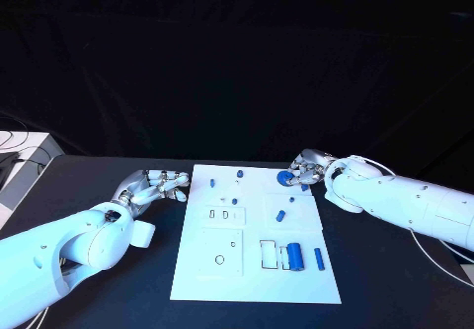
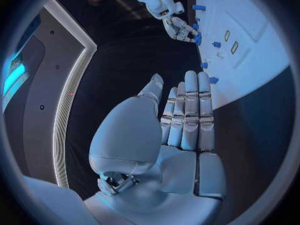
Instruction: Assemble the parts on the task board
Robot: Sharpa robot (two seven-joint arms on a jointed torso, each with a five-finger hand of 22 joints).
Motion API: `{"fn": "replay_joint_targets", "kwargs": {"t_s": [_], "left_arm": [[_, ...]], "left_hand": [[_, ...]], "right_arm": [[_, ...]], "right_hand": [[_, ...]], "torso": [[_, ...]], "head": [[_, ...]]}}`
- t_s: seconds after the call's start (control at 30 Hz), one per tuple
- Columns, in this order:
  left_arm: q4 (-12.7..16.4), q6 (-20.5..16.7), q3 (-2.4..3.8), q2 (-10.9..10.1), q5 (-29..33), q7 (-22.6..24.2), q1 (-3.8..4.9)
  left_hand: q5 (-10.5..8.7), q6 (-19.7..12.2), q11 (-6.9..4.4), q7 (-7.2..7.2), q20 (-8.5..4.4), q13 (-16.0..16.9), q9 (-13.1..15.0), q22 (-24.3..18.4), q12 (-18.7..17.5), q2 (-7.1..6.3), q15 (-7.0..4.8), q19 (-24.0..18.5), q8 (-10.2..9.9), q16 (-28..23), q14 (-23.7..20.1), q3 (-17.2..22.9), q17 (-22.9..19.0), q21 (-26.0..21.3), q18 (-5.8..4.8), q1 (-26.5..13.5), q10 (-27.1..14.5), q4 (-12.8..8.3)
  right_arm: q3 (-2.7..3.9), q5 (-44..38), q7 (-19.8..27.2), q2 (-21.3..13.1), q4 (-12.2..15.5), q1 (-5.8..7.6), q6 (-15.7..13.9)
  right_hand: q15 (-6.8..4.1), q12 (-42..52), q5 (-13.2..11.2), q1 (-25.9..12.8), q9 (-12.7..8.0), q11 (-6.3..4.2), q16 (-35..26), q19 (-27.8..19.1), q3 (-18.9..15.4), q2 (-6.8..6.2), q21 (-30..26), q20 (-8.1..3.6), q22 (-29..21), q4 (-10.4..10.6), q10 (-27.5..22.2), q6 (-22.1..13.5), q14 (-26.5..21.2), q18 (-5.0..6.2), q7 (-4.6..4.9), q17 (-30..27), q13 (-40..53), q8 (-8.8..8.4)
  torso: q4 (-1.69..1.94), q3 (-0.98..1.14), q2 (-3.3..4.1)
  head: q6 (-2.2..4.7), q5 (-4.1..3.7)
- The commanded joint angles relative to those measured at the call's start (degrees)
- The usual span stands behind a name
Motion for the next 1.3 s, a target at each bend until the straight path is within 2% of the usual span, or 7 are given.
{"fn": "replay_joint_targets", "kwargs": {"t_s": [0.03, 0.1, 0.23, 0.5, 0.77, 1.03, 1.3], "left_arm": [[0.1, 1.0, 0.05, 0.1, -0.3, 0.6, -0.02], [0.0, 1.0, 0.05, 0.1, -0.3, 0.5, -0.02], [-0.1, 1.0, 0.05, 0.2, -0.3, 0.5, -0.02], [-0.2, 1.0, 0.05, 0.2, -0.3, 0.5, -0.03], [-0.1, 1.0, 0.05, 0.2, -0.3, 0.6, -0.03], [-0.1, 1.0, 0.05, 0.1, -0.3, 0.6, -0.03], [0.2, 1.0, 0.05, 0.1, -0.3, 0.6, -0.03]], "left_hand": [[-0.09, -0.6, -0.01, -0.01, 0.05, 0.0, -0.1, -0.1, -0.2, 0.24, -0.01, -0.4, -0.2, -0.2, 0.1, 0.1, 0.1, 0.5, 0.07, 0.5, -0.4, -0.6], [-0.09, -0.6, -0.01, -0.01, 0.05, 0.0, -0.1, -0.1, -0.2, 0.24, -0.01, -0.4, -0.2, -0.2, 0.1, 0.1, 0.1, 0.5, 0.07, 0.5, -0.4, -0.6], [-0.09, -0.5, -0.01, 0.0, 0.04, 0.0, -0.1, -0.1, -0.2, 0.25, -0.01, -0.4, -0.2, -0.2, 0.1, 0.1, 0.1, 0.5, 0.07, 0.6, -0.4, -0.7], [-0.09, -0.5, 0.0, 0.02, 0.04, 0.0, -0.1, -0.1, -0.2, 0.27, -0.01, -0.4, -0.2, -0.2, 0.1, 0.2, 0.1, 0.6, 0.08, 0.6, -0.4, -0.8], [-0.09, -0.5, 0.0, 0.02, 0.04, 0.0, -0.1, -0.1, -0.2, 0.27, -0.01, -0.4, -0.2, -0.2, 0.1, 0.2, 0.1, 0.6, 0.08, 0.6, -0.4, -0.8], [-0.09, -0.5, 0.0, 0.02, 0.04, 0.0, -0.1, -0.1, -0.2, 0.27, -0.01, -0.4, -0.2, -0.2, 0.1, 0.2, 0.1, 0.6, 0.08, 0.6, -0.4, -0.8], [-0.09, -0.6, 0.01, 0.03, 0.04, 0.0, -0.1, -0.2, -0.2, 0.28, -0.01, -0.5, -0.2, -0.2, 0.0, 0.3, 0.1, 0.7, 0.09, 0.6, -0.5, -0.9]], "right_arm": [[-0.13, 0.4, 0.3, 0.1, 0.3, -0.21, 1.1], [-0.13, 0.4, 0.3, 0.1, 0.4, -0.21, 0.5], [-0.14, 0.4, 0.2, 0.1, 0.9, -0.21, -1.4], [-0.13, -1.2, 0.2, -0.4, 3.0, -0.21, -6.4], [-0.08, -4.6, -0.5, -1.8, 8.8, -0.17, -11.3], [-0.05, -10.1, -1.9, -1.6, 14.3, -0.1, -12.7], [-0.25, -15.6, -3.6, 1.7, 15.5, -0.12, -12.8]], "right_hand": [[-0.25, -0.1, 0.4, -0.2, 0.1, -0.35, -0.5, 4.8, 0.5, 0.79, 0.2, -0.13, 11.2, -0.9, 0.7, 1.0, 0.2, -0.67, -0.2, 0.0, 0.2, 0.06], [-0.41, 0.0, 0.4, -0.4, 0.2, -0.57, -0.6, 4.8, 1.3, 1.75, 0.3, -0.24, 11.2, -1.3, 0.8, 1.9, 0.2, -0.71, -0.46, 0.0, 0.3, -0.04], [-0.64, 0.2, 0.6, -0.6, 0.2, -0.87, -0.6, 4.8, 2.5, 2.77, 0.4, -0.45, 11.2, -2.2, 1.2, 3.0, 0.3, -0.79, -0.82, 0.0, 0.6, 0.02], [-0.87, 0.2, 0.4, -1.6, 0.2, -1.11, -0.7, 4.8, 3.9, 3.33, 0.6, -0.78, 11.3, -4.1, 1.9, 4.1, 0.4, -0.97, -1.17, 0.2, 1.2, 0.0], [-0.98, 0.7, 0.1, -1.7, 0.2, -1.27, -0.4, 4.9, 3.9, 3.44, 1.4, -0.88, 11.5, -4.5, 2.6, 4.7, 0.5, -1.2, -1.4, 0.6, 1.7, -0.01], [-1.01, 0.6, -0.2, -1.8, 0.2, -1.28, -0.3, 4.9, 3.7, 3.26, 1.6, -0.92, 11.6, -4.5, 2.7, 4.8, 0.5, -1.27, -1.43, 0.8, 1.8, -0.05], [-1.04, 0.3, -0.6, -1.9, 0.2, -1.28, -0.4, 4.9, 3.5, 3.22, 1.7, -0.95, 11.6, -4.4, 2.7, 4.9, 0.5, -1.31, -1.47, 0.8, 1.9, -0.03]], "torso": [[-0.04, 0.02, 0.02], [-0.02, 0.03, 0.01], [0.05, 0.0, -0.04], [0.0, 0.0, -0.04], [-0.1, 0.01, -0.06], [-0.02, 0.01, -0.02], [0.04, -0.11, 0.03]], "head": [[0.07, 0.09], [0.09, 0.11], [0.11, 0.17], [0.26, 0.22], [0.5, 0.26], [0.61, 0.37], [0.6, 0.43]]}}
